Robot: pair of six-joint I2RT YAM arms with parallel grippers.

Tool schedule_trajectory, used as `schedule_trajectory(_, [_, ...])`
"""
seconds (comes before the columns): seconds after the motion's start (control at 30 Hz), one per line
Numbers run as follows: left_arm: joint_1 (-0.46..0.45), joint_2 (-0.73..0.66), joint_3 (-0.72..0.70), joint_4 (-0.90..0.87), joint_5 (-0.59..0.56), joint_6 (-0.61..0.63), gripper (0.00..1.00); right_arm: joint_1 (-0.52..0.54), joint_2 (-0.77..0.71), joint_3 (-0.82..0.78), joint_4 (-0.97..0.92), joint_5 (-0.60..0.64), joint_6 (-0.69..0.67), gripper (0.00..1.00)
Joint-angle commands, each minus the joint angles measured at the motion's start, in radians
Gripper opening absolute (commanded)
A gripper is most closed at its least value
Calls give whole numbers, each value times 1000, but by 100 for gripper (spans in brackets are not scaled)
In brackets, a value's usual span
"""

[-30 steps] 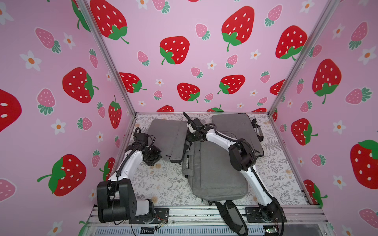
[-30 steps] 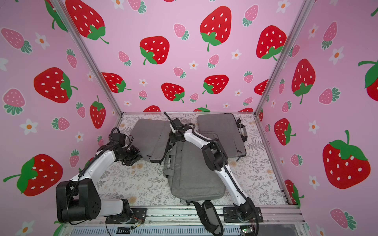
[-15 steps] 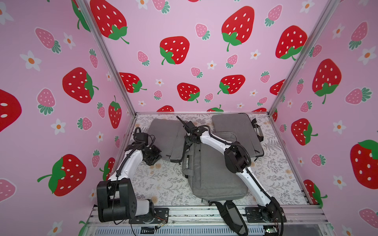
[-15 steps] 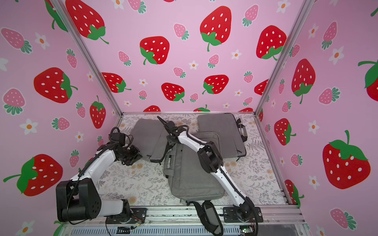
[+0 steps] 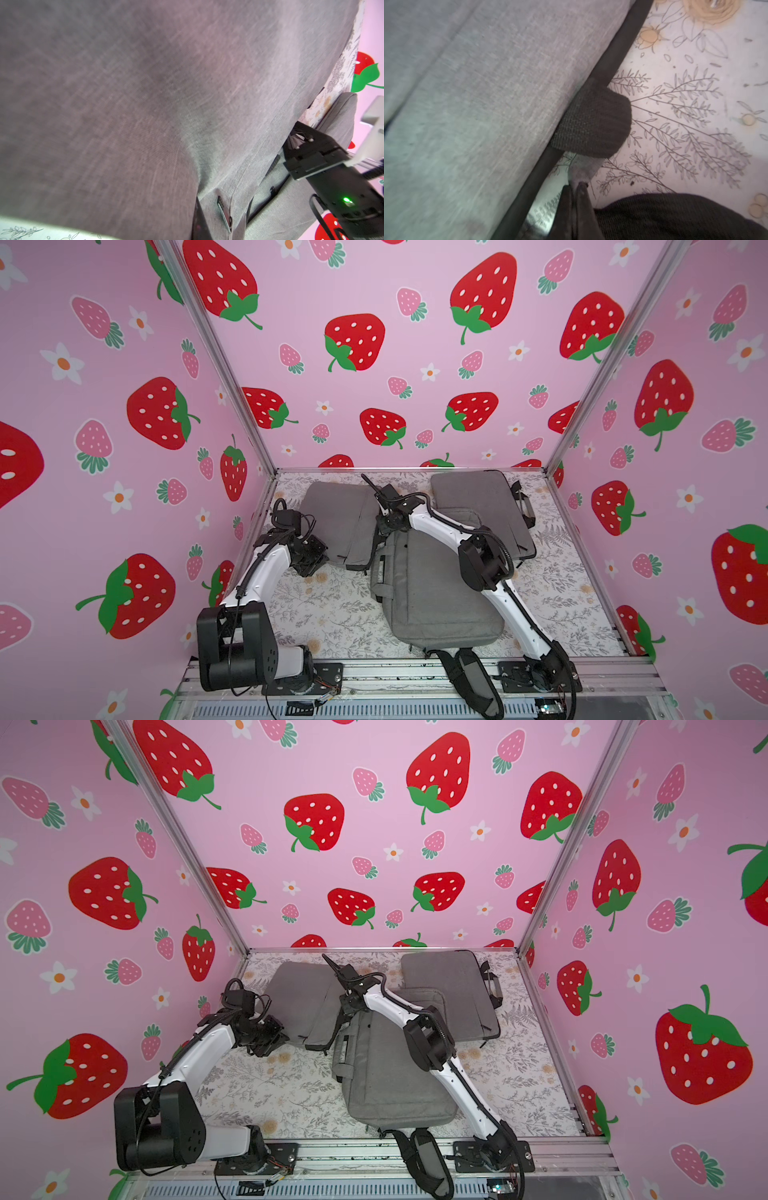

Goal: Open the zippered laptop bag and take out the laptop
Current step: Adjust the zippered laptop bag at the center of the board.

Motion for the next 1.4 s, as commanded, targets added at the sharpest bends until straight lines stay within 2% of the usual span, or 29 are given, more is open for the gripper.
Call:
schedule_trajectory(0.0, [-15,0,32,24,44,28,0,-3,-147,-14,49,-27,-12,0])
schedule_trajectory(0.17, [-24,3,32,26,37,29,0,1,-219,-80,110,-127,24,0])
schedule_trajectory(0.3, [-40,9,29,30,37,25,0,8,-222,-70,145,-225,90,0])
schedule_trajectory(0.57, [-66,3,31,43,56,3,0,39,-15,150,115,-303,156,0])
schedule_trajectory(0.7, [-70,-9,14,63,73,-23,0,45,59,195,106,-303,165,3])
schedule_trajectory(0.77, [-72,-12,4,71,82,-40,0,48,83,202,102,-306,159,7])
schedule_trajectory(0.8, [-71,-12,-1,74,85,-49,0,48,89,206,97,-309,152,13])
schedule_trajectory(1.0, [-72,-33,-24,83,103,-96,0,44,39,200,75,-321,98,48])
schedule_trajectory(1.1, [-71,-43,-23,73,102,-110,0,40,-29,180,66,-334,47,71])
schedule_trajectory(1.23, [-70,-46,-23,70,105,-137,0,28,-143,97,72,-354,6,86])
schedule_trajectory(1.37, [-69,-44,-24,70,96,-147,0,11,-298,-139,160,-382,-5,91])
